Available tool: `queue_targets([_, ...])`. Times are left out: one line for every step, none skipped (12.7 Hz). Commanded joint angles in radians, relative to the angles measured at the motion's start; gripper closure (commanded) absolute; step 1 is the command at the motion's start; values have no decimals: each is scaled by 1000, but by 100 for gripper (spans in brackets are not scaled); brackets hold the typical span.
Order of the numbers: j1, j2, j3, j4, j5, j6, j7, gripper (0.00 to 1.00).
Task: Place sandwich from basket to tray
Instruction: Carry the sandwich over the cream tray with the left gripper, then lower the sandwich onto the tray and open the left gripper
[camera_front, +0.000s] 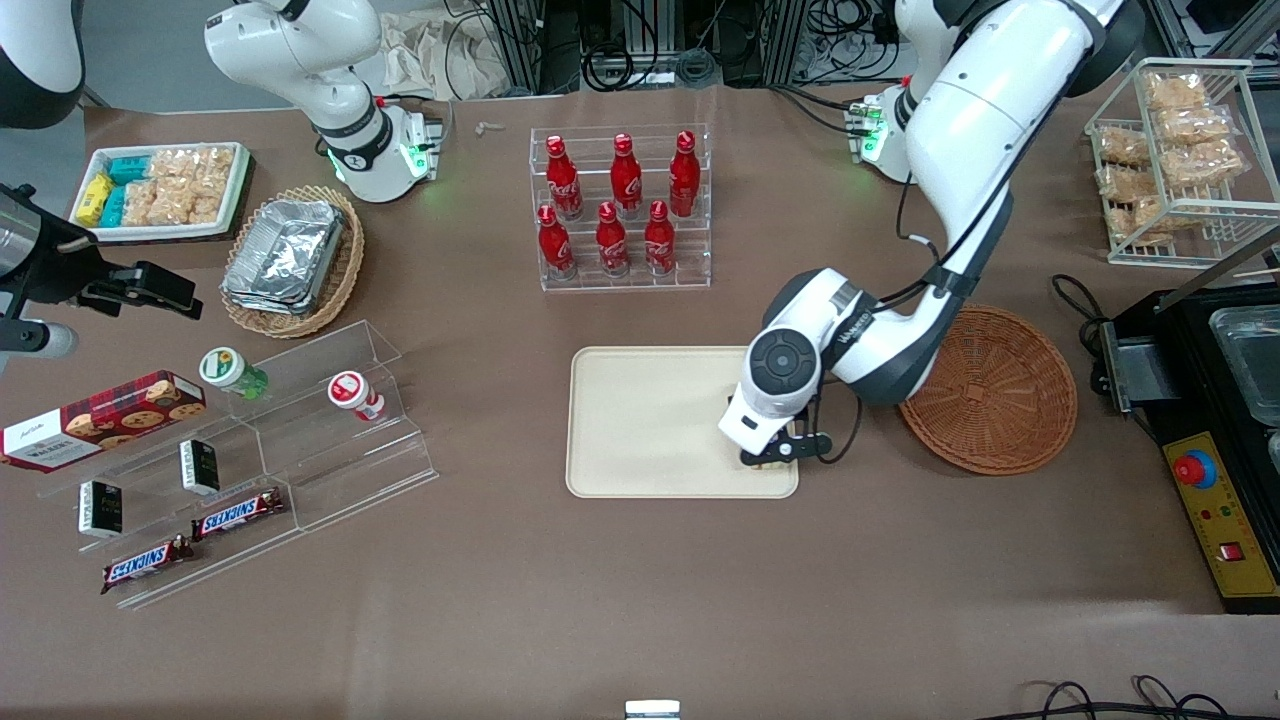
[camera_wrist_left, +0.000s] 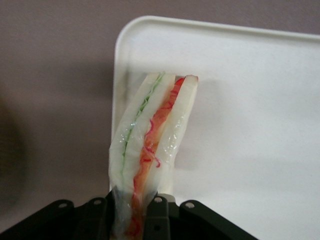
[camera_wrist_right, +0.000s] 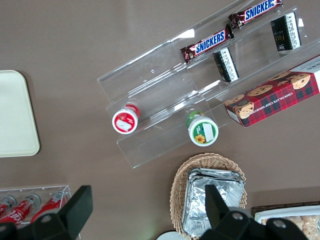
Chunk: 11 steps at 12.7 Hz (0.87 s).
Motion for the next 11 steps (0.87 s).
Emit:
queue_targets([-32, 23, 10, 40, 42, -12, -28, 100])
queue_targets([-27, 23, 10, 40, 41, -12, -20, 40])
queue_targets([-24, 23, 10, 40, 44, -12, -14, 2])
queue_targets([-24, 23, 11, 40, 42, -12, -20, 1])
queue_targets([-24, 22, 11, 40, 42, -12, -20, 0])
queue_targets([-23, 22, 11, 42, 41, -12, -18, 0])
queue_targets([-23, 22, 11, 42, 41, -12, -21, 0])
queue_targets([-23, 22, 11, 48, 41, -12, -26, 0])
queue_targets([-23, 22, 11, 48, 41, -12, -26, 0])
queue_targets([-23, 19, 11, 48, 44, -12, -26, 0])
queue_targets([-26, 11, 11, 49, 62, -18, -26, 0])
